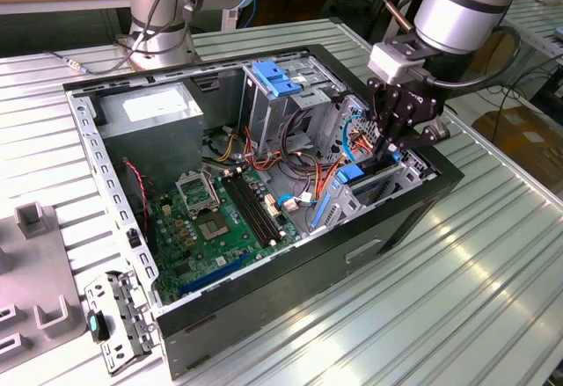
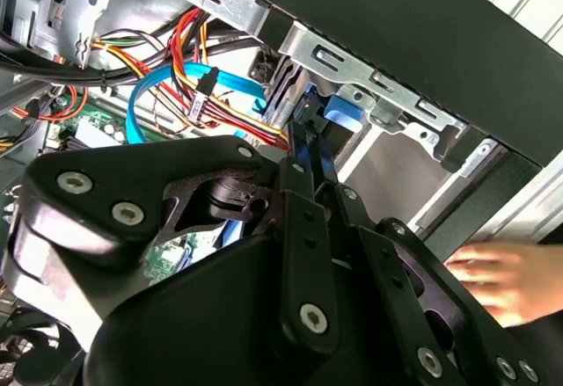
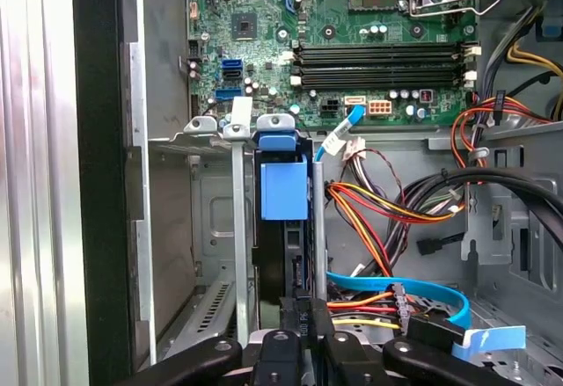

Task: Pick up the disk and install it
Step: 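Insert the first disk wire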

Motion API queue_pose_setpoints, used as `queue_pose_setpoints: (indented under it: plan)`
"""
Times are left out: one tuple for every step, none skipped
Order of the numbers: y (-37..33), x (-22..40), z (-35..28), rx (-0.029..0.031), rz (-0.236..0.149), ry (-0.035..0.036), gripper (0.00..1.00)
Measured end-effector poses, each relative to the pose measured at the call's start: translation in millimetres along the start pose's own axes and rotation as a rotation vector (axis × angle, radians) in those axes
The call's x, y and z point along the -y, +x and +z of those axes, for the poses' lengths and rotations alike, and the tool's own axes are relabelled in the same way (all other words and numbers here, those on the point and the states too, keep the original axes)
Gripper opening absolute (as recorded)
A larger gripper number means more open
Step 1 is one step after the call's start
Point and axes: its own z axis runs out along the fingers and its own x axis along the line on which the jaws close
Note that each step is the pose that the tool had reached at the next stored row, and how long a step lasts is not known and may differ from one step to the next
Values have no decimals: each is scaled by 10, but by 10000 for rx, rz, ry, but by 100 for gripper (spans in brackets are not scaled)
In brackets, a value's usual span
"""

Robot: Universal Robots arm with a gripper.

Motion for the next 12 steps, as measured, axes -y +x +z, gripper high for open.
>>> queue_pose_setpoints:
  plan:
    - [1, 0, 1, 0, -1, 0, 17]
    - [1, 0, -2, -1, -1, 0, 17]
    - [2, 0, -23, 2, 0, -1, 17]
    - [3, 0, -46, 1, 0, 0, 18]
    - [4, 2, -104, -2, 0, 0, 24]
    - [5, 3, -135, -1, 0, 0, 24]
    - [5, 3, -134, 3, -1, 0, 24]
    - [5, 3, -136, 1, 0, 0, 23]
    - [5, 3, -137, 0, 0, 0, 16]
    - [5, 3, -138, 1, 0, 0, 11]
    - [6, 3, -139, 0, 0, 0, 11]
    - [5, 3, -139, 1, 0, 0, 11]
